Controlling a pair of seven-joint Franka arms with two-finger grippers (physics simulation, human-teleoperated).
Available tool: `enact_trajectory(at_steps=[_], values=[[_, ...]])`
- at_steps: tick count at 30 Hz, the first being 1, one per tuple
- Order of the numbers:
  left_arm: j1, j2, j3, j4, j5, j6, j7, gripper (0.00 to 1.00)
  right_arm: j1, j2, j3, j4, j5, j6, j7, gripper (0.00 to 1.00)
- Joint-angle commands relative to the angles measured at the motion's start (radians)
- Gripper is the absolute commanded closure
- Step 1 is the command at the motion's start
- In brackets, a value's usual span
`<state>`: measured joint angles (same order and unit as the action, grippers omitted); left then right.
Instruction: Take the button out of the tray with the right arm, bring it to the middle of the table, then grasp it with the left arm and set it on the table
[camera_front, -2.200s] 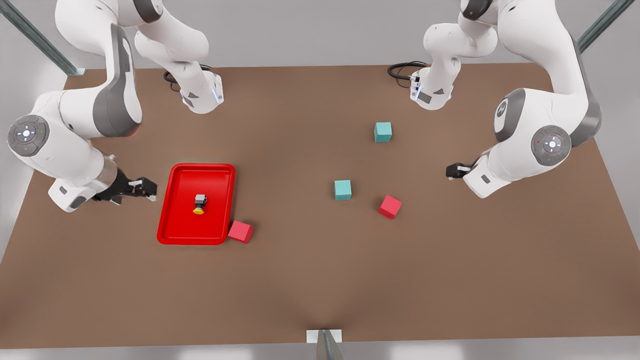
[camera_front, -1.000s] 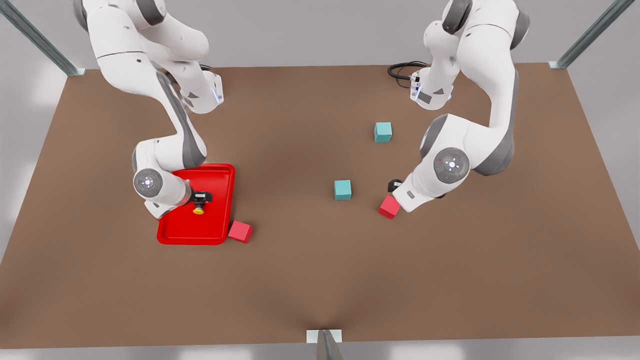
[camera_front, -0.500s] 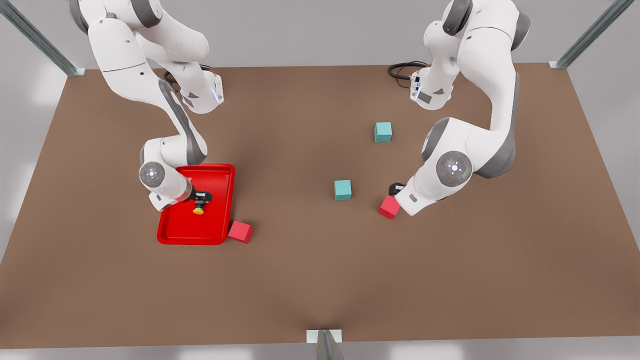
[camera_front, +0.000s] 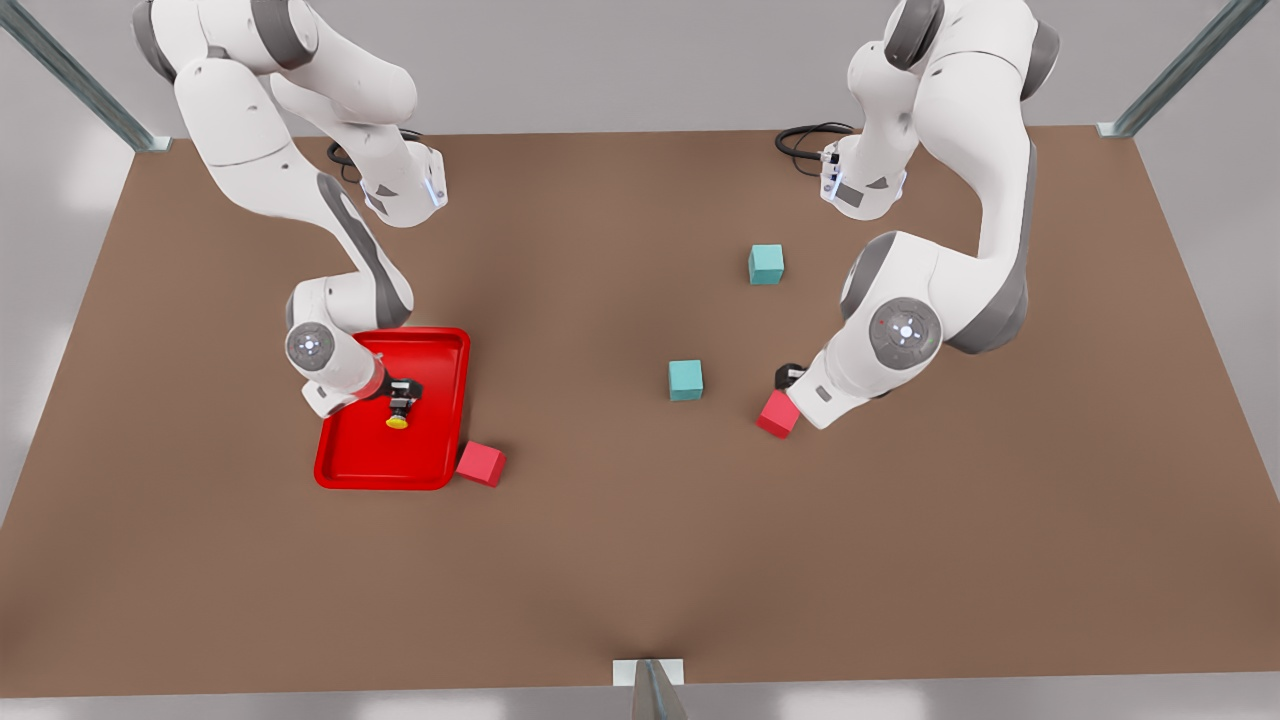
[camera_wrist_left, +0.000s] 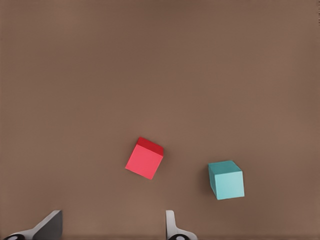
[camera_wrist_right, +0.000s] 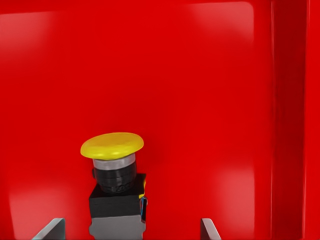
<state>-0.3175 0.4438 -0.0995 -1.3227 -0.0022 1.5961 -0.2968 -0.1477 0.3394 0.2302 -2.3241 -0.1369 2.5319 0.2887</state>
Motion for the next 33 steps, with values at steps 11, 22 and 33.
enact_trajectory(at_steps=[11, 22, 33], values=[[-0.002, 0.001, 0.000, 0.000, 0.001, -0.001, -0.028, 0.00, -0.006, 0.050, 0.008, 0.000, 0.008, 0.102, 0.000, 0.10], [0.003, -0.007, -0.002, 0.002, 0.008, -0.004, -0.042, 0.00, -0.027, 0.047, 0.023, -0.001, 0.010, 0.096, 0.004, 0.49], [0.008, 0.003, 0.001, 0.002, 0.007, 0.008, -0.036, 0.00, -0.041, 0.000, 0.050, -0.001, 0.011, 0.031, 0.004, 0.62]])
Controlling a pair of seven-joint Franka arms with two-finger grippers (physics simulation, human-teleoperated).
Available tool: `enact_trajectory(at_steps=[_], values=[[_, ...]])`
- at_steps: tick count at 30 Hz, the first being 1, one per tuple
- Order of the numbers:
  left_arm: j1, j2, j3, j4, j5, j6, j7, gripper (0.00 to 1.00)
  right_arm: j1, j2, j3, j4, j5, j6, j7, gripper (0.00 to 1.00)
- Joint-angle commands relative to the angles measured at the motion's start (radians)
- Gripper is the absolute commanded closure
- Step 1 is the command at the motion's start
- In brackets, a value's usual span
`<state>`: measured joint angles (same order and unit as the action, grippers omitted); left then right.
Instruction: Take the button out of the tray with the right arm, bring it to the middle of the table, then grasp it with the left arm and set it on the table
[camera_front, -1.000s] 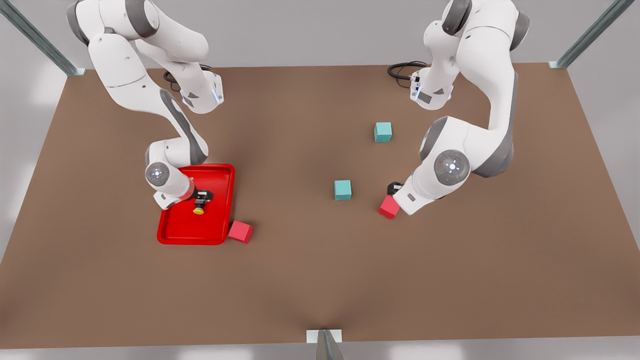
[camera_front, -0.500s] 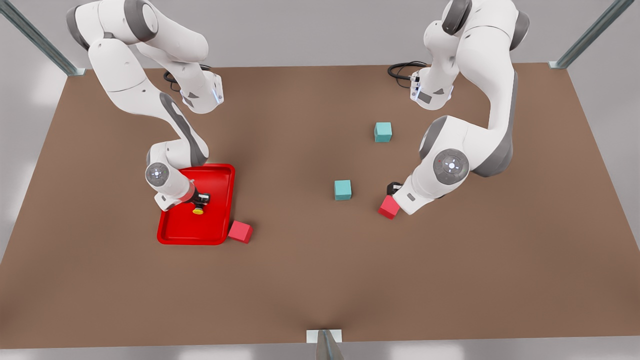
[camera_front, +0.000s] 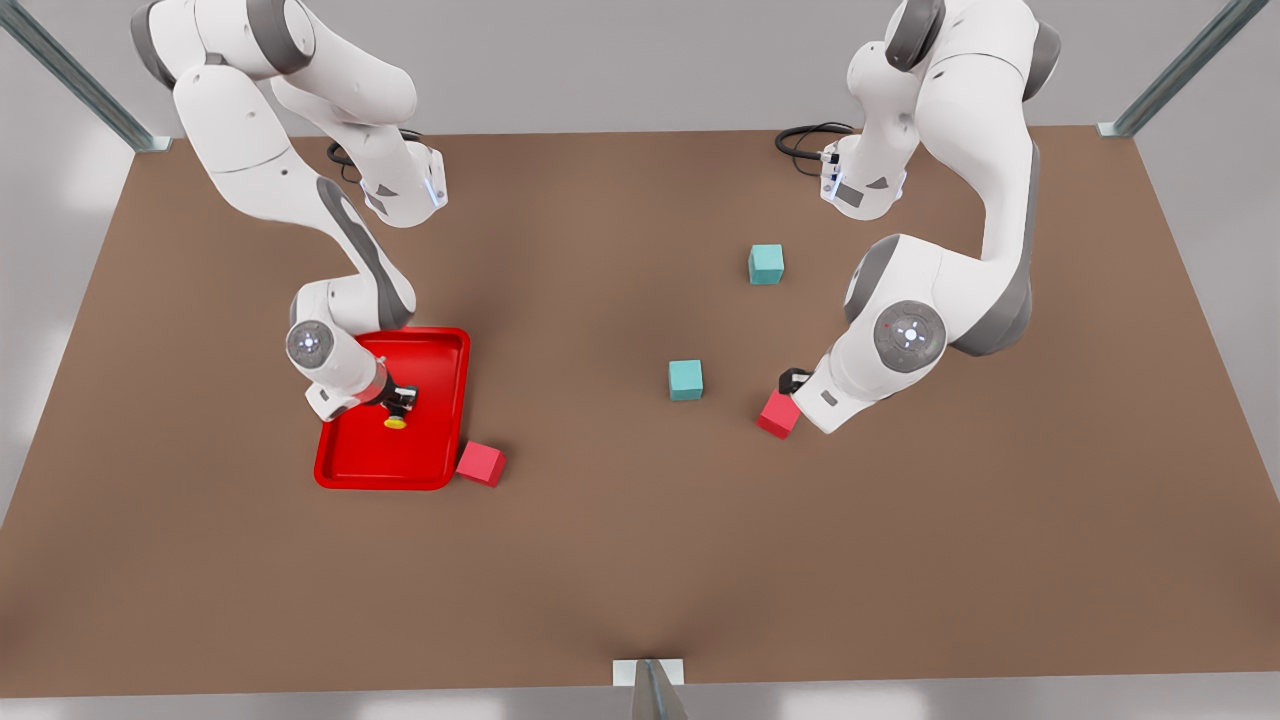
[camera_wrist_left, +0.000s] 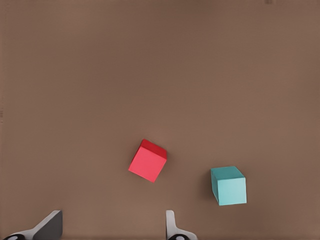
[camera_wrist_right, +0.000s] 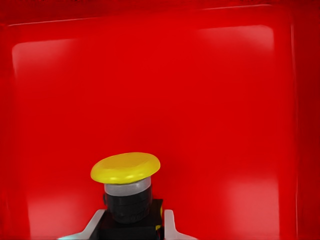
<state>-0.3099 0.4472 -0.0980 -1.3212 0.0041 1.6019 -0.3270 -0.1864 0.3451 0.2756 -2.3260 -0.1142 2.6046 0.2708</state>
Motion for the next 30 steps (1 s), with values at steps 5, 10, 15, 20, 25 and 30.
enact_trajectory(at_steps=[5, 10, 15, 20, 25, 30], values=[[0.002, -0.001, 0.000, 0.000, 0.000, 0.003, -0.004, 0.00, 0.021, -0.028, 0.097, 0.072, 0.045, -0.153, 0.117, 0.62], [0.002, -0.002, 0.000, 0.000, 0.002, 0.001, -0.004, 0.00, 0.288, 0.057, 0.086, 0.306, 0.134, -0.297, 0.332, 0.62], [0.002, 0.001, 0.001, 0.000, 0.000, 0.003, -0.004, 0.00, 0.804, 0.287, -0.251, 0.750, 0.294, -0.454, 0.436, 0.62], [0.002, 0.016, 0.003, 0.030, 0.002, 0.004, -0.006, 0.00, 0.906, 0.509, -0.331, 1.059, 0.304, -0.486, 0.502, 0.62], [0.000, 0.024, 0.008, 0.030, 0.007, 0.006, -0.017, 0.00, 0.986, 0.615, -0.400, 1.149, 0.346, -0.480, 0.518, 0.61], [-0.002, 0.022, 0.008, 0.039, 0.005, 0.004, -0.018, 0.00, 1.013, 0.669, -0.400, 1.215, 0.355, -0.471, 0.553, 0.61]])
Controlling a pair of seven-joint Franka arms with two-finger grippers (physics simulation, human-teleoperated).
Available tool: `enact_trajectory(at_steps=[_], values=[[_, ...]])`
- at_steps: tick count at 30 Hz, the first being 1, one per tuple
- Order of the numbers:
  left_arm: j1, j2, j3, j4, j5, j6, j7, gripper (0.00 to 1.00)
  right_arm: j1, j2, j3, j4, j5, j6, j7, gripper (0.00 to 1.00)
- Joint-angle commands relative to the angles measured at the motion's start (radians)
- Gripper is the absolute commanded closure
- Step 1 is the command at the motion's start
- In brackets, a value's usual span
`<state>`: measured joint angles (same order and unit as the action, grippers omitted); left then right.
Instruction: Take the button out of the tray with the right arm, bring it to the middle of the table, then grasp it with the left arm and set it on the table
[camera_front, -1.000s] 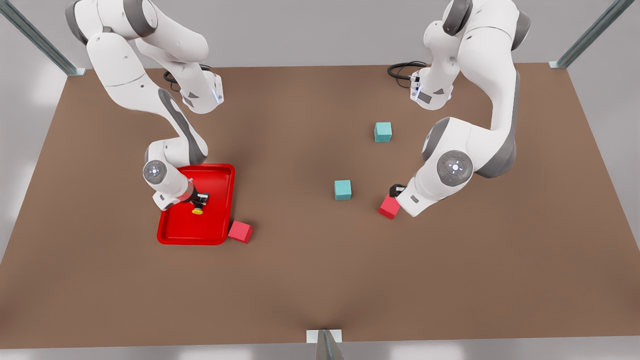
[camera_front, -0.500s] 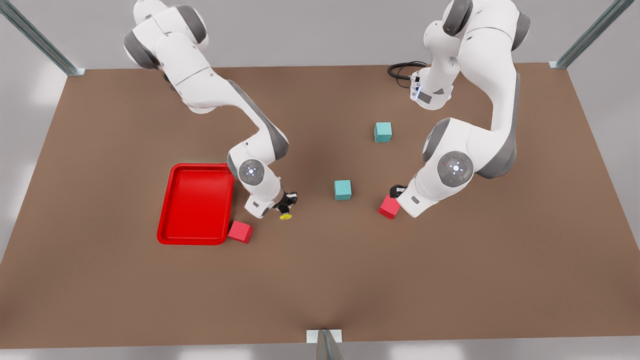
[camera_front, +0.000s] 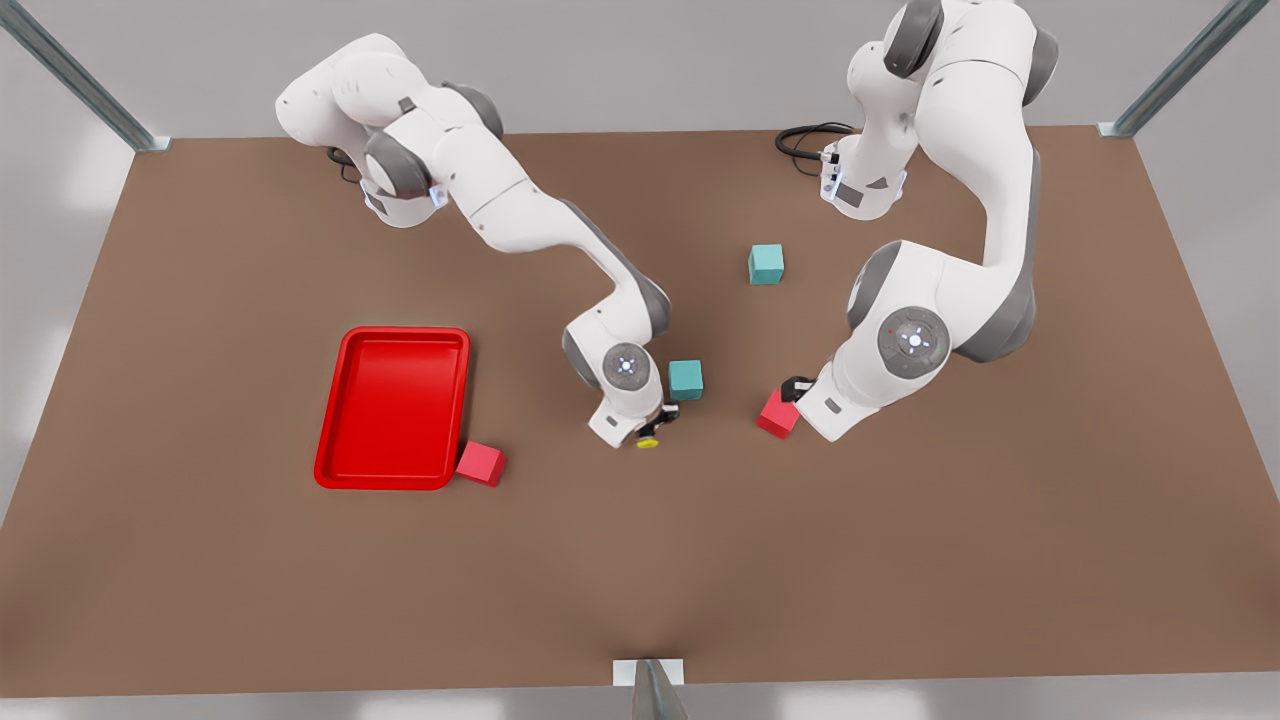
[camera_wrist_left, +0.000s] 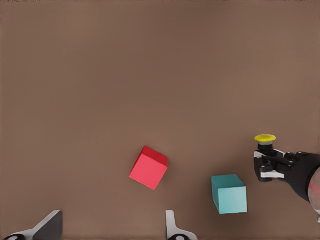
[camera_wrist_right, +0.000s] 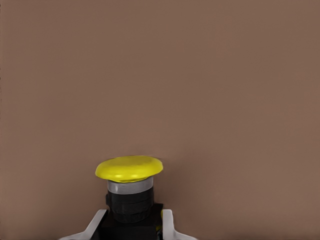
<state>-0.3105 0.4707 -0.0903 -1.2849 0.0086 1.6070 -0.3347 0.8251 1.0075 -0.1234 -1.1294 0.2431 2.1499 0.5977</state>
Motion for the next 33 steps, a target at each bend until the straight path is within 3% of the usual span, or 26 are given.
enact_trajectory(at_steps=[1, 2, 3, 9, 12, 13, 15, 19, 21, 24, 25, 33], values=[[-0.001, -0.001, 0.000, 0.003, 0.001, -0.001, -0.010, 0.00, 0.002, 0.026, 0.002, 0.020, 0.001, -0.015, 0.228, 0.59], [-0.001, -0.001, 0.000, 0.003, 0.001, -0.001, -0.010, 0.00, 0.002, 0.034, 0.001, 0.056, 0.001, -0.015, 0.228, 0.36], [-0.001, -0.001, 0.000, 0.003, 0.001, -0.001, -0.010, 0.00, 0.002, 0.042, -0.001, 0.059, -0.001, -0.013, 0.228, 0.00], [-0.038, 0.008, -0.006, 0.044, -0.001, -0.004, -0.101, 0.00, -0.020, -0.023, -0.001, 0.039, 0.001, -0.028, 0.223, 0.00], [-0.119, 0.009, -0.011, 0.044, -0.005, -0.024, -0.289, 0.00, -0.277, -0.383, 0.125, -0.360, -0.010, -0.033, 0.160, 0.00], [-0.160, 0.023, -0.012, 0.068, -0.013, -0.087, -0.400, 0.00, -0.359, -0.543, 0.136, -0.547, -0.013, -0.030, 0.044, 0.00], [-0.188, 0.072, -0.012, 0.154, -0.154, -0.151, -0.515, 0.00, -0.520, -0.722, 0.134, -0.711, -0.016, -0.061, -0.211, 0.00], [-0.228, 0.230, -0.009, 0.229, -0.199, -0.044, -0.580, 0.00, -0.759, -0.857, 0.131, -0.658, -0.186, -0.326, -0.443, 0.00], [-0.309, 0.355, 0.073, 0.335, -0.190, 0.008, -0.552, 0.00, -0.799, -0.932, 0.126, -0.647, -0.192, -0.420, -0.500, 0.00], [-0.302, 0.410, 0.107, 0.366, -0.190, 0.091, -0.472, 0.00, -0.690, -1.009, 0.051, -0.636, -0.192, -0.512, -0.539, 0.00], [-0.303, 0.422, 0.129, 0.366, -0.191, 0.108, -0.454, 0.00, -0.715, -0.988, 0.054, -0.546, -0.192, -0.591, -0.564, 0.00], [-0.338, 0.480, 0.130, 0.360, -0.191, 0.177, -0.422, 0.00, -0.701, -0.957, 0.065, -0.467, -0.169, -0.645, -0.562, 0.00]])
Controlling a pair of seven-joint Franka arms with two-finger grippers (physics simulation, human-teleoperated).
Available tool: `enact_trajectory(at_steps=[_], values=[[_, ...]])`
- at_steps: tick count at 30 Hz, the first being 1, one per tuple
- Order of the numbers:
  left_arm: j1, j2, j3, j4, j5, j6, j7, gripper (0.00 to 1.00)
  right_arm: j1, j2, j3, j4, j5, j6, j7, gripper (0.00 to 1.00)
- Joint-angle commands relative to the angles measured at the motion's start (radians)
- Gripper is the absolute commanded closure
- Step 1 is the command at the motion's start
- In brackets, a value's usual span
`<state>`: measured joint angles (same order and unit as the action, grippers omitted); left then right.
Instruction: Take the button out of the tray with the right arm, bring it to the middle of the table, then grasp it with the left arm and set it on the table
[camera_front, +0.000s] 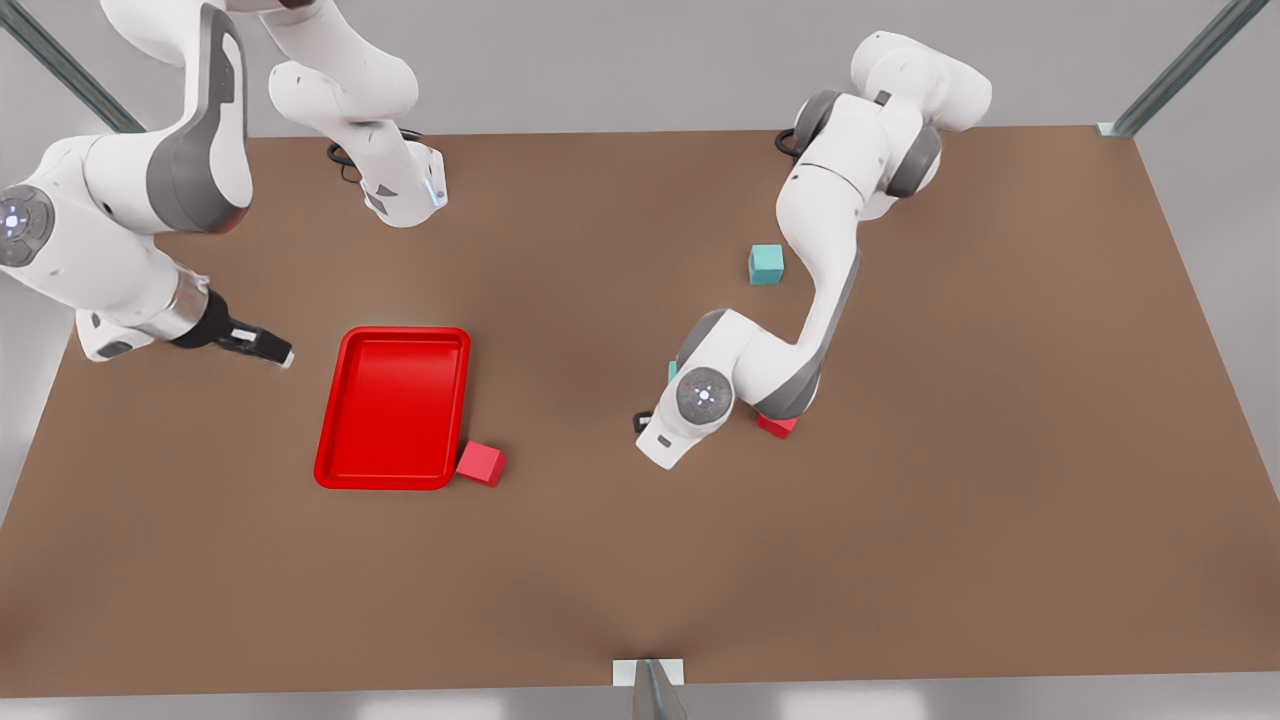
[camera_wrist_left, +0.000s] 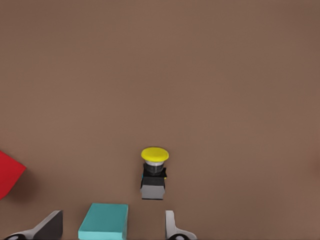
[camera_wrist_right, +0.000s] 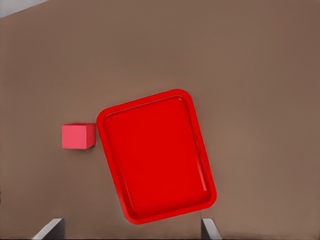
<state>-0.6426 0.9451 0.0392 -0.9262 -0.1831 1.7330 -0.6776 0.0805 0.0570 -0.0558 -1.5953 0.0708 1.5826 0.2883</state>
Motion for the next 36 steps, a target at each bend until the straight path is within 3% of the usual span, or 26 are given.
enact_trajectory(at_steps=[1, 8, 15, 27, 36], values=[[-0.006, 0.008, 0.002, -0.006, 0.002, 0.049, -0.069, 0.00, 0.044, -0.006, 0.011, 0.006, 0.001, -0.076, -0.253, 0.00], [-0.025, 0.061, 0.005, -0.008, 0.004, 0.068, -0.020, 0.00, 0.039, 0.003, 0.033, -0.002, 0.003, -0.026, -0.251, 0.00], [-0.055, 0.069, -0.007, -0.014, -0.013, -0.050, -0.068, 0.00, 0.038, 0.011, 0.031, -0.002, 0.004, -0.016, -0.251, 0.00], [-0.077, 0.158, 0.004, -0.006, -0.019, 0.134, -0.020, 0.01, 0.033, 0.032, 0.031, -0.003, 0.006, -0.010, -0.251, 0.00], [-0.080, 0.178, 0.008, -0.005, -0.012, 0.137, 0.072, 0.01, 0.033, 0.030, 0.031, -0.003, 0.007, -0.010, -0.251, 0.00]])
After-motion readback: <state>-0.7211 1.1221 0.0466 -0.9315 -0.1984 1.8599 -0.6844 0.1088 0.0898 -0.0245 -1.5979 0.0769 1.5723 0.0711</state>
